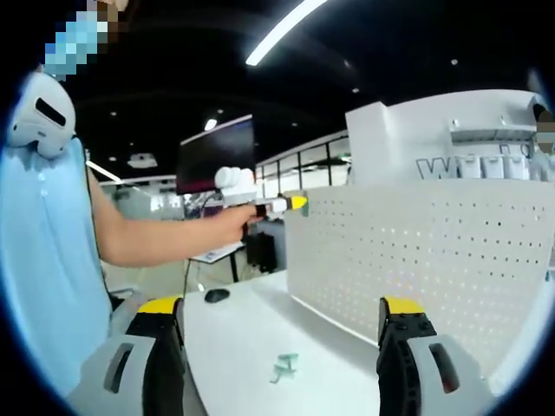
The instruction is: Insert the hook assembly into the mounting plate slot until the hook locks in place.
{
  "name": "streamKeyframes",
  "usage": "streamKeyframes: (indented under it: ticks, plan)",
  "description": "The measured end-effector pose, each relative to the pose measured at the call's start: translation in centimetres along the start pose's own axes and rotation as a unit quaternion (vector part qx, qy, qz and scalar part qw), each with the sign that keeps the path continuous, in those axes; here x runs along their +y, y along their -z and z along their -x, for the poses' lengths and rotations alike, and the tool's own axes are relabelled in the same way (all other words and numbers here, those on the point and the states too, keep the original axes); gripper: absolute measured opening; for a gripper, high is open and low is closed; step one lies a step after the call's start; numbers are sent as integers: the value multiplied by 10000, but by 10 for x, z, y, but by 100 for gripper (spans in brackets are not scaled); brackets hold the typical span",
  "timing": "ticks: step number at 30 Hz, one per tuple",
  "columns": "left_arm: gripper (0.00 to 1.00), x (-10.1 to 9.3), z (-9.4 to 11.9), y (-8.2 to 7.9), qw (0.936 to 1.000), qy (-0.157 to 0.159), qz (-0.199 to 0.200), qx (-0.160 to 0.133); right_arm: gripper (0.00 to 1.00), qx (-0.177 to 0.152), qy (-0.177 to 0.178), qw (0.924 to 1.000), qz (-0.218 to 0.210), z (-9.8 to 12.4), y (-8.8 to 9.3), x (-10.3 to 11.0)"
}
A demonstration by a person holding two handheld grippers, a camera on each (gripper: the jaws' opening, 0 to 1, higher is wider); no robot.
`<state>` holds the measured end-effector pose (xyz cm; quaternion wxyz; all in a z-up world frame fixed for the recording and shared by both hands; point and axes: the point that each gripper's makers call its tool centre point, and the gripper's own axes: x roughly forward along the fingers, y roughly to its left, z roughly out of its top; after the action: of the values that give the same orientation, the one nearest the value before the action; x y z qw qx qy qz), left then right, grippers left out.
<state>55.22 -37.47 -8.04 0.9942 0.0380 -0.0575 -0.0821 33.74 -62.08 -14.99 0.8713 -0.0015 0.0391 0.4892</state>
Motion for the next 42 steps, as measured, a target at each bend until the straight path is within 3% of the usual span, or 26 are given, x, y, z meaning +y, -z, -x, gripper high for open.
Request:
streamKeyframes:
  ticks: [8,12,42]
  plan:
    - [3,6,-12,7,9999,-156,-60,36,94,34,48,10000,-21,3,2,-4]
    - [3,5,-17,6,9994,-188,-277,19,94,48,57,10000,-33,4,2,-7]
    - [3,7,-28,14,9973,-408,-607,26,93,100,107,9998,-103,8,7,-14]
